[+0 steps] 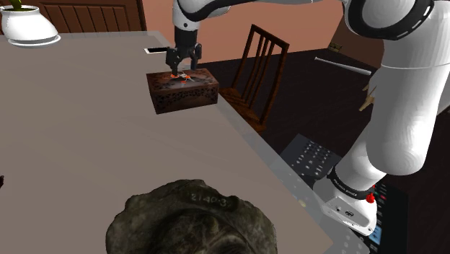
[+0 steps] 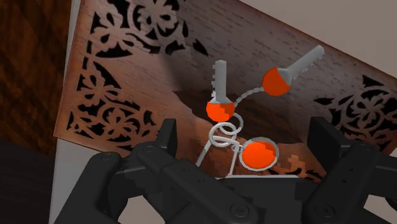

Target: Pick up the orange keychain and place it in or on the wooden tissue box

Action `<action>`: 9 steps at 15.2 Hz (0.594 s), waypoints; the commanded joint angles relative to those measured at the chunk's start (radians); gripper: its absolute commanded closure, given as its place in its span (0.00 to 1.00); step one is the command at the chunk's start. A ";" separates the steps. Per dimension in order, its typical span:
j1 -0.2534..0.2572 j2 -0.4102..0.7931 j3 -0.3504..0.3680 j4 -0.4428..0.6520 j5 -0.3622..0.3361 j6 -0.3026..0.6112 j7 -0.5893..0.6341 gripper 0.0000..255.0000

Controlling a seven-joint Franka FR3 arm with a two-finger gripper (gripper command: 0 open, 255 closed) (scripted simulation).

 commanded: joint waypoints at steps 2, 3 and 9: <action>-0.002 -0.017 0.001 0.065 0.004 -0.082 -0.005 0.00; -0.002 -0.017 0.001 0.065 0.004 -0.082 -0.005 0.00; -0.002 -0.017 0.001 0.065 0.004 -0.082 -0.005 0.00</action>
